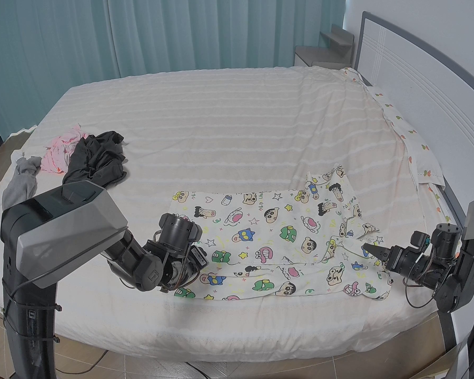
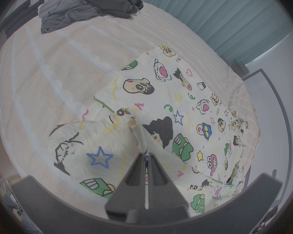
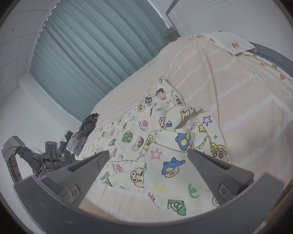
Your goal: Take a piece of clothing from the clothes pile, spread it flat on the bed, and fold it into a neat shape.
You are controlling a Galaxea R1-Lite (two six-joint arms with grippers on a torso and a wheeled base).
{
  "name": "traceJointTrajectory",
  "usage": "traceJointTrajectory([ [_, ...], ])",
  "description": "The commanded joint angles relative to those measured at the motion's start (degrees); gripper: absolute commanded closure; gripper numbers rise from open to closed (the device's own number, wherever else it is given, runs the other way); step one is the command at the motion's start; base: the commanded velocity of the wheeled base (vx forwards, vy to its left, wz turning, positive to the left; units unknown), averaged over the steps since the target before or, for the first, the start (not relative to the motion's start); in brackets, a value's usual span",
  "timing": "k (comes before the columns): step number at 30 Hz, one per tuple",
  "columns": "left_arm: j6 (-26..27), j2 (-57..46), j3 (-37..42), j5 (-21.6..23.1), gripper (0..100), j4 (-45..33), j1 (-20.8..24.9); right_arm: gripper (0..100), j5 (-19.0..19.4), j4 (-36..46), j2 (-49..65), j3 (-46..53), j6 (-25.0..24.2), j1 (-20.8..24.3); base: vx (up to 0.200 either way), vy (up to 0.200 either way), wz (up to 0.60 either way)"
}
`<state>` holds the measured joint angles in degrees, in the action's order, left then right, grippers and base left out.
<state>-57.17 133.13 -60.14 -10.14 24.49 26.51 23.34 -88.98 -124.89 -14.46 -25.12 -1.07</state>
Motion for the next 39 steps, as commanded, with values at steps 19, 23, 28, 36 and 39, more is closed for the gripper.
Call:
traceJointTrajectory([
  [19, 5.8, -2.4, -1.7, -0.8, 100, -0.4, -6.4, 0, 0.0, -0.8, -0.8, 0.7, 1.0, 0.7, 0.000, 0.000, 0.00],
  [23, 5.8, -2.1, -2.5, -0.7, 100, -0.6, -6.8, 0, 0.0, -0.8, -0.9, 0.7, 1.0, 0.7, 0.000, 0.000, 0.00],
  [28, 5.9, -2.1, -3.3, -0.6, 100, -0.6, -6.5, 0, 0.0, -0.8, -1.9, -0.7, 1.0, -0.1, 0.000, 0.000, 0.00],
  [36, 5.9, -2.4, -4.2, -0.6, 100, -0.7, -6.2, 0, 1.4, 6.1, -6.0, -12.8, 0.3, -1.8, 0.000, 0.000, 0.00],
  [39, 5.9, -2.6, -4.2, -0.6, 100, -0.7, -6.2, 0, 1.7, 17.0, -6.5, -18.8, 1.0, -1.7, 0.000, 0.000, 0.00],
])
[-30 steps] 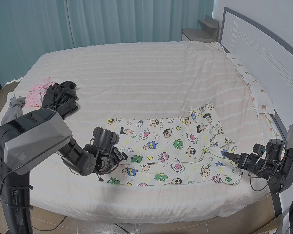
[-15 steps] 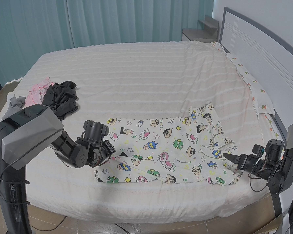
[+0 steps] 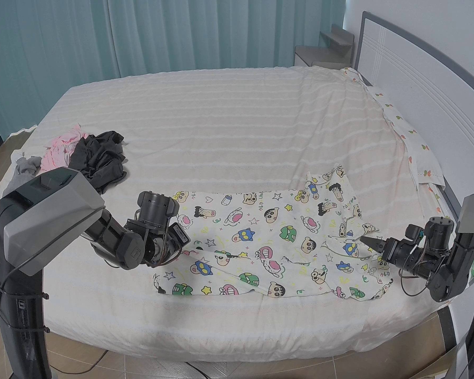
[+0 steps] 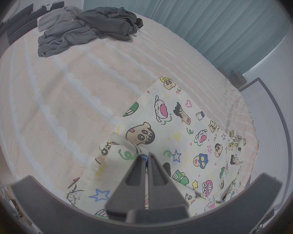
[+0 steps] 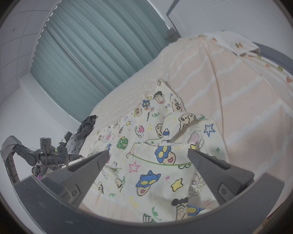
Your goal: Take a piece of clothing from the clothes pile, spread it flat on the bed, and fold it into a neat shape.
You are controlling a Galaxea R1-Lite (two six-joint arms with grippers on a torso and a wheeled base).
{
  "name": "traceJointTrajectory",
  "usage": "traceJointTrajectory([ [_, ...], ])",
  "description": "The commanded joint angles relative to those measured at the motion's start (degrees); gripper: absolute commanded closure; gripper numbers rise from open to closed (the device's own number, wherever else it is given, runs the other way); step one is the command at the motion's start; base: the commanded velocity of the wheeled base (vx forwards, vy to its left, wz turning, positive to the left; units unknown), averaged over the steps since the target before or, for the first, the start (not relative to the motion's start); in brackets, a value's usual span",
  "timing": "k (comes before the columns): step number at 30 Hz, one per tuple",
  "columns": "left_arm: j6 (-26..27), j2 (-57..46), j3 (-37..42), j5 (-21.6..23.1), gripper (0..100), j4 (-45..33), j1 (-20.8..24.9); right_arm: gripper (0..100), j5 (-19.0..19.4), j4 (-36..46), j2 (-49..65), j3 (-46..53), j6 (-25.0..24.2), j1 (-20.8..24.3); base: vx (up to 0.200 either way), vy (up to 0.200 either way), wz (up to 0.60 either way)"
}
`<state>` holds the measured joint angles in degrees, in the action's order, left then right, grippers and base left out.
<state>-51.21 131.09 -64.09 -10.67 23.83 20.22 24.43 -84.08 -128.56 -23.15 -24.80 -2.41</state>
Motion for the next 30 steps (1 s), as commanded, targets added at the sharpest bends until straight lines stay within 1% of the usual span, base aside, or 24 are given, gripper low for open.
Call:
traceJointTrajectory([
  [1, 0.0, -0.6, -0.2, -0.1, 100, -0.1, 0.2, 0, 1.0, 14.0, -3.0, -11.4, 1.0, -0.5, 0.000, 0.000, 0.00],
  [3, 0.0, -0.6, -0.1, -0.1, 100, -0.1, 0.3, 0, 3.0, 16.1, -3.8, -13.1, 1.9, -0.4, 0.000, 0.000, 0.00],
  [9, 0.0, -0.4, -0.1, -0.1, 100, -0.1, 1.1, 0, 3.8, 20.4, -5.6, -15.8, 5.5, 0.7, 0.000, 0.000, 0.00],
  [13, -0.1, -0.2, 0.2, -0.1, 100, -0.1, 1.6, 0, 5.5, 21.5, -6.1, -16.2, 7.4, 0.7, 0.000, 0.000, 0.00],
  [21, -0.1, -0.1, 0.2, -0.1, 100, 0.0, 2.5, 0, 6.2, 21.3, -6.6, -17.5, 10.1, 1.4, 0.000, 0.000, 0.00],
  [26, -0.3, -0.2, 0.5, -0.2, 100, 0.0, 2.7, 0, 6.2, 21.8, -6.4, -19.5, 10.8, 0.6, 0.000, 0.000, 0.00],
  [30, -0.3, -0.1, 0.7, -0.2, 100, 0.0, 2.6, 0, 6.2, 21.8, -6.4, -18.9, 11.5, -0.6, 0.000, 0.000, 0.00],
])
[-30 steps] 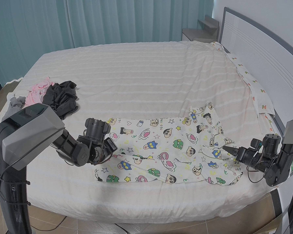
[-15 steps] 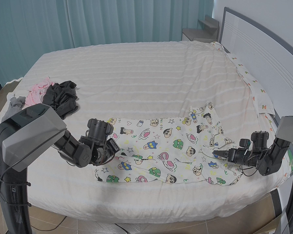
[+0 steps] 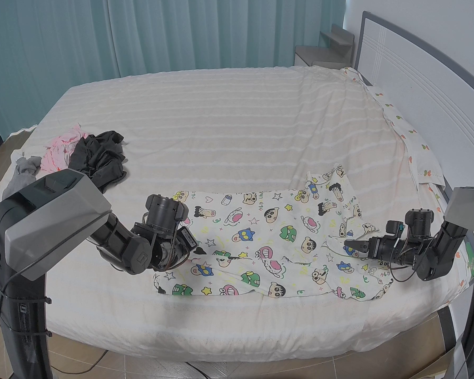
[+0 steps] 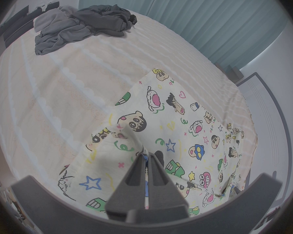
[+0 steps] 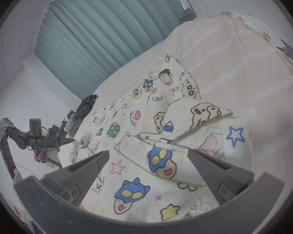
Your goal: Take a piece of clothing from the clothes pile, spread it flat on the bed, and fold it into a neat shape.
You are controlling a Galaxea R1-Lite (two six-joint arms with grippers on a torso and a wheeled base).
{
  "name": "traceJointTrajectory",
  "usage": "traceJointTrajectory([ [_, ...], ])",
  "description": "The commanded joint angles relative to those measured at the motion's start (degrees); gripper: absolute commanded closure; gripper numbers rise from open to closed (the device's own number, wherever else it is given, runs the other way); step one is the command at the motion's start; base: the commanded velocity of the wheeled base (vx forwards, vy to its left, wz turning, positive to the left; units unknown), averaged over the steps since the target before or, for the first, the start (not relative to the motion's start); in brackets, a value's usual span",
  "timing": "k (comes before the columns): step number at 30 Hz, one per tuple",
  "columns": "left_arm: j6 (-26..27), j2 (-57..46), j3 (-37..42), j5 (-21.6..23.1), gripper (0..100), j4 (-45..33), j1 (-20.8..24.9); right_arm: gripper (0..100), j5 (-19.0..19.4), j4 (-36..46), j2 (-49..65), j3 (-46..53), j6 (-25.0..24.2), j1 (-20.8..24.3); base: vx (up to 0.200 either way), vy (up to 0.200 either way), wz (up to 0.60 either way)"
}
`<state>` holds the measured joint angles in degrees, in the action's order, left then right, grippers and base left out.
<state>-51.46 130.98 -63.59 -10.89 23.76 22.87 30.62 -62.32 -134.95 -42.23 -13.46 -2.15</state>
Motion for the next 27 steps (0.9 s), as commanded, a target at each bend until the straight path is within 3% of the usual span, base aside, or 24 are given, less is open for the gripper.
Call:
traceJointTrajectory([
  [1, 0.0, 0.0, 0.4, 0.0, 100, 0.1, 0.0, 0, -0.1, 0.0, -0.1, 0.5, 0.4, -1.4, 0.000, 0.000, 0.00],
  [12, 0.0, -0.4, 1.3, -0.1, 100, 0.1, 0.1, 0, -0.2, 0.0, 0.0, 2.4, 0.5, -4.4, 0.000, 0.000, 0.00],
  [27, 0.0, -0.5, 1.2, -0.1, 100, 0.1, 0.2, 0, -0.2, 0.4, -2.5, 1.2, 1.0, -1.8, 0.000, 0.000, 0.00],
])
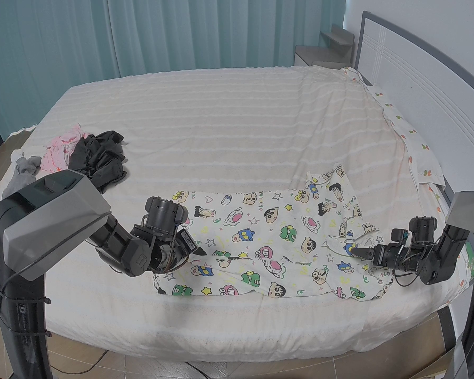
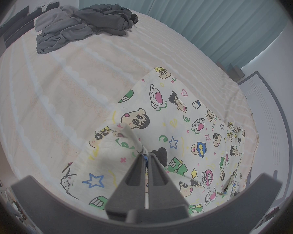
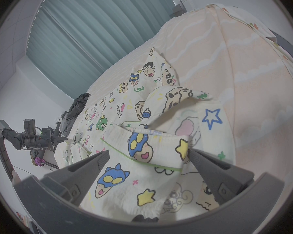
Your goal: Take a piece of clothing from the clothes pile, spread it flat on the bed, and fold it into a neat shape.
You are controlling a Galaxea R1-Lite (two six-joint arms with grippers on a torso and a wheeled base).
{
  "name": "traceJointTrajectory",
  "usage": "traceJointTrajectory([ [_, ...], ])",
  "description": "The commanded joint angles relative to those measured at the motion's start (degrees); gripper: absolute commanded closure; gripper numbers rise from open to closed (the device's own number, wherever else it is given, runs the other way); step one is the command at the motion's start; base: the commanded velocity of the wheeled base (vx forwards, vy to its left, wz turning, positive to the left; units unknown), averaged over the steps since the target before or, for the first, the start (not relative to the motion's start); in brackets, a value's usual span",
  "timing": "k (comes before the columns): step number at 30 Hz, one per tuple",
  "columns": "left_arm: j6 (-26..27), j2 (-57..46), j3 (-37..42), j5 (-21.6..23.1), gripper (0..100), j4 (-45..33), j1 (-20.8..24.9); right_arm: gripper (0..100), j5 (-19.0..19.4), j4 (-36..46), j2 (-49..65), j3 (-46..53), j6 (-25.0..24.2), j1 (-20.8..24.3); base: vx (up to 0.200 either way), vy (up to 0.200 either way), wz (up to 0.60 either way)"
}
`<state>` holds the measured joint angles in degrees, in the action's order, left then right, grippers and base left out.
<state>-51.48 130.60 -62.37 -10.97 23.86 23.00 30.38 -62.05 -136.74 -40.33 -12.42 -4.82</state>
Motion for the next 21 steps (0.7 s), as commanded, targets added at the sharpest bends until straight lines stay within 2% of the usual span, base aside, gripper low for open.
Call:
traceJointTrajectory([
  [1, 0.0, -0.2, 0.0, 0.0, 100, 0.0, 0.1, 100, 0.0, 0.2, -0.7, -0.7, -0.1, 0.9, 0.000, 0.000, 0.00],
  [16, 0.1, -0.1, 0.1, 0.0, 100, 0.0, 0.2, 100, -0.1, 0.2, -1.0, -1.9, -0.3, 0.7, 0.000, 0.000, 0.00],
  [21, 0.1, -0.1, 0.1, 0.0, 100, 0.0, 0.5, 100, -0.1, -3.5, 0.2, -1.1, -0.5, -0.3, 0.000, 0.000, 0.00],
])
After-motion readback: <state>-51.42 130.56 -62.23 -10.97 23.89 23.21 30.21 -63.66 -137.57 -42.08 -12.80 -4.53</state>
